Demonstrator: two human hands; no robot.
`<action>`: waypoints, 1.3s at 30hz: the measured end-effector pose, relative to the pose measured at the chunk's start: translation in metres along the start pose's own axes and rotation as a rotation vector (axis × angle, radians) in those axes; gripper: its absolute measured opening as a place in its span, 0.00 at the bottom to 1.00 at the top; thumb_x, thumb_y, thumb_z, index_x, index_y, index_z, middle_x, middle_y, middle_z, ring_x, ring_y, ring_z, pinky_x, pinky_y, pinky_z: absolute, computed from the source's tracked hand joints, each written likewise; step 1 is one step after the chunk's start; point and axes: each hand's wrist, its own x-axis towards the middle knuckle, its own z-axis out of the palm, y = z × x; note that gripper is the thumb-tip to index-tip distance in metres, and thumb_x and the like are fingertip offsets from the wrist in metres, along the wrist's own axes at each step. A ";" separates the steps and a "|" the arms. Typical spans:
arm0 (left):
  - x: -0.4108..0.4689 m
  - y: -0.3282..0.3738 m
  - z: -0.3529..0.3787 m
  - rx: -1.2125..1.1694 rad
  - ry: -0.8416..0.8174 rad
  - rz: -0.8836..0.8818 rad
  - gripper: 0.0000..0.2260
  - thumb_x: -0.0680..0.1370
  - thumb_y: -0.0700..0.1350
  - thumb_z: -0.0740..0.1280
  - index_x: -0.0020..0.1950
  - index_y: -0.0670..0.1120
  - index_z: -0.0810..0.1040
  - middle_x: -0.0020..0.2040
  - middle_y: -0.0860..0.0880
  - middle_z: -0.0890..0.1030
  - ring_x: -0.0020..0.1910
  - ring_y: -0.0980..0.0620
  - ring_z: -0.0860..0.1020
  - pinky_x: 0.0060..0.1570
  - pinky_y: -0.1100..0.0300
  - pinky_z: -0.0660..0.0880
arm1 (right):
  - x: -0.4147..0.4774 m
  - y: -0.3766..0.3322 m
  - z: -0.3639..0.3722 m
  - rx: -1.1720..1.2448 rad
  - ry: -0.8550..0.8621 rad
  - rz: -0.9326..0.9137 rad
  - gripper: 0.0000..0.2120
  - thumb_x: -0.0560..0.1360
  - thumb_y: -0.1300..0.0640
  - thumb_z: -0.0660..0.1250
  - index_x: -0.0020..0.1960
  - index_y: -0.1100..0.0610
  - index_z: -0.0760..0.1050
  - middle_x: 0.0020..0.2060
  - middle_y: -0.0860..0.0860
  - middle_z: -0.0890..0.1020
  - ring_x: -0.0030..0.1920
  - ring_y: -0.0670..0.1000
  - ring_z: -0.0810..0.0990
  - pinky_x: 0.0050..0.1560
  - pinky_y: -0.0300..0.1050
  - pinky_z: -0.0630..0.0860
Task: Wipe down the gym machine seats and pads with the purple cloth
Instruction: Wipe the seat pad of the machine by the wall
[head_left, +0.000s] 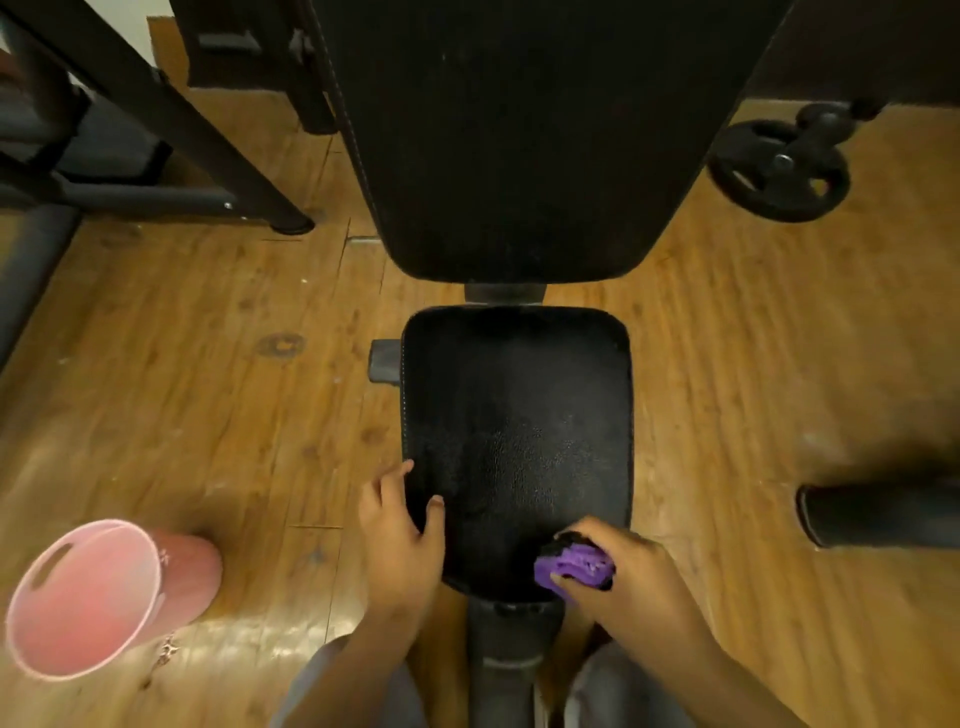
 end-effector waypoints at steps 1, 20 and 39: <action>-0.008 0.009 -0.010 0.018 -0.011 -0.011 0.18 0.78 0.43 0.67 0.67 0.48 0.69 0.62 0.56 0.65 0.61 0.44 0.72 0.62 0.45 0.71 | -0.011 -0.005 -0.012 0.031 0.035 0.054 0.10 0.70 0.53 0.74 0.46 0.45 0.74 0.39 0.42 0.80 0.40 0.43 0.78 0.40 0.35 0.72; -0.093 0.191 -0.128 0.261 -0.740 0.475 0.10 0.79 0.44 0.66 0.59 0.52 0.75 0.56 0.58 0.76 0.58 0.62 0.73 0.58 0.64 0.72 | -0.213 -0.094 -0.151 0.680 0.728 0.526 0.13 0.74 0.64 0.69 0.56 0.52 0.75 0.43 0.52 0.82 0.32 0.45 0.81 0.31 0.35 0.76; -0.194 0.294 0.068 0.595 -1.214 0.507 0.04 0.80 0.43 0.63 0.53 0.50 0.75 0.50 0.55 0.78 0.51 0.58 0.77 0.54 0.60 0.75 | -0.393 0.128 -0.149 1.457 1.101 1.084 0.12 0.75 0.65 0.67 0.57 0.69 0.73 0.43 0.59 0.77 0.37 0.51 0.76 0.35 0.42 0.75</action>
